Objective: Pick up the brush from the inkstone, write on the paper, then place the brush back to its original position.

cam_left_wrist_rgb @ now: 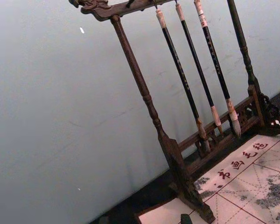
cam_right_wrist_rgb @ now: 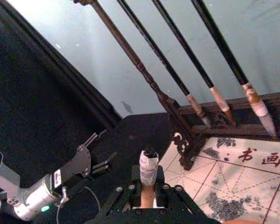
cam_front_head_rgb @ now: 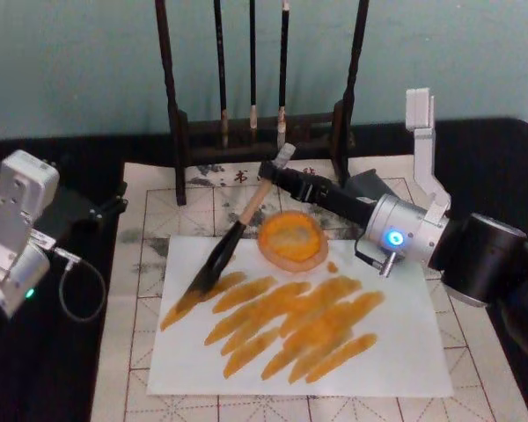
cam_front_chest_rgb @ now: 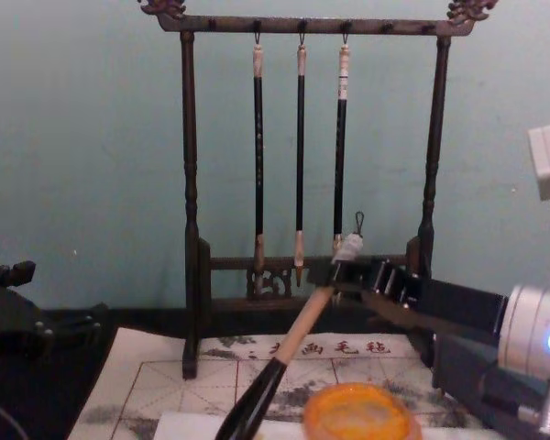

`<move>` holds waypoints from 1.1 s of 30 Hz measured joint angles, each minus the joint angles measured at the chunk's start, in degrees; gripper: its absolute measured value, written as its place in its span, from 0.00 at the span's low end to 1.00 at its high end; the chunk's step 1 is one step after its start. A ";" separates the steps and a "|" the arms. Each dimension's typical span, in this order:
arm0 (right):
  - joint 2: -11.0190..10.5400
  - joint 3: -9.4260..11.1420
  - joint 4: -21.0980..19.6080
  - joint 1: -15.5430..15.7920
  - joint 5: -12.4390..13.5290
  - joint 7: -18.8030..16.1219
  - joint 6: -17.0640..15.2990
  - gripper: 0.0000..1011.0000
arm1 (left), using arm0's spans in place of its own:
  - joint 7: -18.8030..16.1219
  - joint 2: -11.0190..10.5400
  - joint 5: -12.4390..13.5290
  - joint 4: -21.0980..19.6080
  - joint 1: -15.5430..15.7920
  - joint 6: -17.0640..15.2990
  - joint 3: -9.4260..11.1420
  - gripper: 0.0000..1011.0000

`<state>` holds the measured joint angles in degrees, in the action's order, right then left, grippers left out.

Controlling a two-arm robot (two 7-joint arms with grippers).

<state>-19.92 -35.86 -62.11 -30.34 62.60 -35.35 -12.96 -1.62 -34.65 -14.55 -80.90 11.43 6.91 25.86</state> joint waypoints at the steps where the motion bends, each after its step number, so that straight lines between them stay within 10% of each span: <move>1: 0.00 0.18 0.07 -0.02 0.00 0.07 0.00 0.18 | 0.00 0.00 0.00 0.00 0.00 0.00 0.00 0.99; 33: -1.16 3.91 -1.02 0.53 3.13 1.21 -0.37 0.18 | 0.00 0.00 0.00 0.00 0.00 0.00 0.00 0.99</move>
<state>-21.08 -31.95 -63.12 -29.81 65.73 -34.14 -13.33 -1.62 -34.64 -14.55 -80.90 11.43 6.91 25.86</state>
